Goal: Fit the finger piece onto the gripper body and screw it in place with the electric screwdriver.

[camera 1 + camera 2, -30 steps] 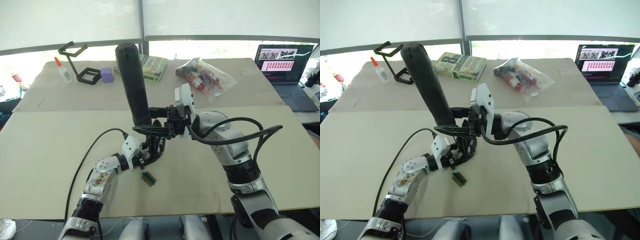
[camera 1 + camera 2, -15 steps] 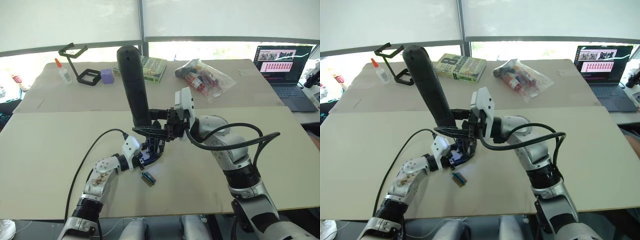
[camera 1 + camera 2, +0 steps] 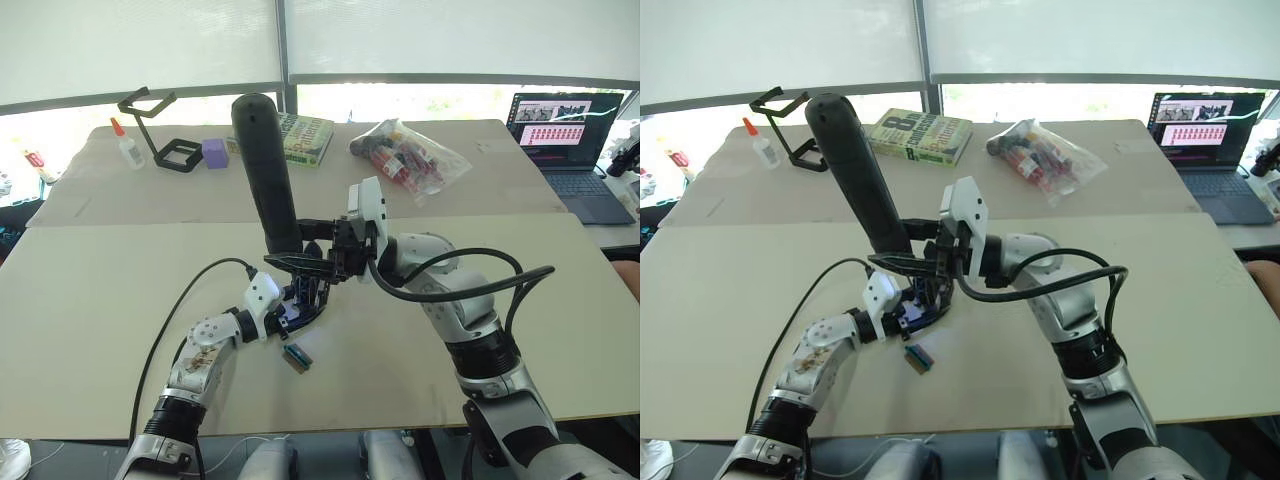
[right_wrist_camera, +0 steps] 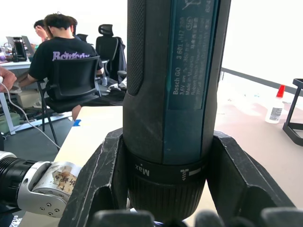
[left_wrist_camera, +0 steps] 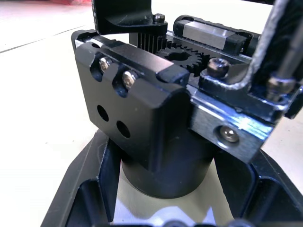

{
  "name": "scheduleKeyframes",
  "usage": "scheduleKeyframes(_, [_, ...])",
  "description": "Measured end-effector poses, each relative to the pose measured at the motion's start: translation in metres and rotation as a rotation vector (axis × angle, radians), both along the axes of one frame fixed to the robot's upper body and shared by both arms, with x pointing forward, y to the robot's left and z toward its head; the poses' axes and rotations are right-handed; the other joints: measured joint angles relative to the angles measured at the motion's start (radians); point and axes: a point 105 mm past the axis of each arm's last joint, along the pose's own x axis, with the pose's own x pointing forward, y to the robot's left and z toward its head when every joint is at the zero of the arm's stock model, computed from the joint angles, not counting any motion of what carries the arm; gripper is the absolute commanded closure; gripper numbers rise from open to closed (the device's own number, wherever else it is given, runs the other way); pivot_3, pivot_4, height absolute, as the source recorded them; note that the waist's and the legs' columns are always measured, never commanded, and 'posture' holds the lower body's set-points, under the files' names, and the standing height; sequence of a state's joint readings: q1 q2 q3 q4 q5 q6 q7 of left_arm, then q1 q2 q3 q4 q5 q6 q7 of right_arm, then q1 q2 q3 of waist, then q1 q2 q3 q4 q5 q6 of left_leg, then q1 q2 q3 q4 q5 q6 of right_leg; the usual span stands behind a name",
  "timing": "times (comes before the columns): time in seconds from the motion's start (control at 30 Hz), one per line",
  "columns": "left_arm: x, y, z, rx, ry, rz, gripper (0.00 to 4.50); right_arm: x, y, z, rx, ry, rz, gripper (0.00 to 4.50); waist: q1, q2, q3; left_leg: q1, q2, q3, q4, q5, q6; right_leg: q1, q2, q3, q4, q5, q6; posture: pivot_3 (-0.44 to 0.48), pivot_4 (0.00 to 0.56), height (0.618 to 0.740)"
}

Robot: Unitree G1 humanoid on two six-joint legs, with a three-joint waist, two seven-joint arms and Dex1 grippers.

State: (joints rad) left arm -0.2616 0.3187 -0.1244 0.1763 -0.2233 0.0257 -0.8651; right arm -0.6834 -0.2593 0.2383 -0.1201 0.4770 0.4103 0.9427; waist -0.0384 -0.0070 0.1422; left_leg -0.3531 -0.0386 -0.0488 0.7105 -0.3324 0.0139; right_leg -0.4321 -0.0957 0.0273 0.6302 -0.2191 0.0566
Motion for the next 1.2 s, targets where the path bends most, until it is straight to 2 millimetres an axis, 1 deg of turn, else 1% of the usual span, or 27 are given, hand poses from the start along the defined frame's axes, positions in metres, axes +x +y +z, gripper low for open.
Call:
scheduleKeyframes(0.5, [0.0,0.0,0.001,-0.004,-0.004,0.0,2.18,-0.004,-0.004,0.009,0.001,-0.018,0.042,2.58,0.002,0.0,0.0,-0.001,0.0,0.0,0.0,0.0,0.0,-0.001,0.0,0.0,-0.001,0.0,0.0,0.0,0.15,0.74])
scheduleKeyframes(0.57, [0.0,0.0,0.001,-0.005,-0.006,0.0,2.18,-0.006,-0.004,0.011,0.027,0.02,0.057,2.58,0.002,0.0,0.0,-0.003,0.0,0.0,0.0,0.0,0.0,-0.003,0.0,0.0,0.0,0.0,0.0,0.0,0.15,0.74])
scheduleKeyframes(0.63, [0.0,0.0,0.001,-0.005,-0.007,0.001,2.18,-0.005,-0.008,0.021,0.081,0.056,0.063,2.58,0.002,0.0,0.0,-0.005,0.0,0.0,0.0,0.0,0.0,-0.005,0.0,0.0,0.0,0.0,0.0,0.0,0.15,0.74])
scheduleKeyframes(0.7, [0.001,0.0,0.001,-0.004,-0.007,0.003,2.18,-0.006,-0.01,0.033,0.106,0.03,0.067,2.58,0.002,0.0,0.0,-0.006,0.0,0.0,0.0,0.0,-0.001,-0.006,0.0,0.0,0.0,0.0,0.0,0.0,0.15,0.74])
scheduleKeyframes(0.8, [0.001,0.0,0.001,-0.005,-0.009,0.004,2.18,-0.02,-0.012,0.048,0.137,-0.052,0.15,2.58,0.002,0.0,0.0,-0.006,0.0,0.0,0.0,0.0,0.0,-0.006,0.0,0.0,0.0,0.0,0.0,0.0,0.15,0.74])
scheduleKeyframes(0.87, [0.001,0.001,0.001,-0.005,-0.012,0.009,2.18,-0.025,-0.012,0.053,0.153,-0.074,0.181,2.58,0.002,0.0,0.0,-0.005,0.0,0.0,0.0,0.0,0.0,-0.005,0.0,0.0,0.0,0.0,0.0,0.0,0.15,0.74])
scheduleKeyframes(0.97, [0.002,0.001,0.001,-0.017,-0.011,0.023,2.18,-0.028,-0.017,0.057,0.165,-0.084,0.196,2.58,0.002,0.0,0.0,-0.005,0.0,0.0,0.0,0.0,0.0,-0.005,0.0,0.0,0.0,0.0,0.0,0.0,0.15,0.74])
scheduleKeyframes(1.03, [0.001,0.001,0.002,-0.04,0.002,0.041,1.15,-0.032,-0.024,0.059,0.171,-0.094,0.203,2.58,0.003,0.0,0.0,-0.005,0.0,0.0,0.0,0.0,0.0,-0.005,0.0,0.0,0.0,0.0,0.0,0.0,0.15,0.74])
scheduleKeyframes(1.07, [0.001,0.003,0.002,-0.053,0.013,0.053,0.8,-0.035,-0.029,0.059,0.183,-0.093,0.207,2.58,0.002,0.0,0.0,-0.005,0.0,0.0,-0.001,0.0,0.0,-0.006,0.0,0.0,0.0,0.0,0.0,0.0,0.15,0.74])
scheduleKeyframes(1.1, [0.0,0.006,0.003,-0.068,0.02,0.065,0.34,-0.039,-0.035,0.061,0.198,-0.094,0.212,2.58,-0.001,0.0,0.0,-0.006,0.0,0.0,-0.001,0.0,0.0,-0.006,0.0,0.001,0.0,0.0,0.0,0.0,0.15,0.74])
scheduleKeyframes(1.13, [0.0,0.008,0.004,-0.074,0.027,0.073,0.02,-0.041,-0.039,0.063,0.211,-0.094,0.214,2.58,-0.002,0.0,0.0,-0.007,0.001,0.0,-0.001,0.0,0.0,-0.007,0.0,0.001,0.0,0.0,0.0,0.0,0.15,0.74])
scheduleKeyframes(1.2, [-0.004,0.016,0.004,-0.059,0.033,0.086,0.02,-0.046,-0.049,0.07,0.24,-0.084,0.219,2.58,-0.005,0.0,0.0,-0.008,0.001,0.001,-0.001,0.0,0.0,-0.008,0.0,0.002,0.0,0.0,0.0,0.0,0.15,0.74])
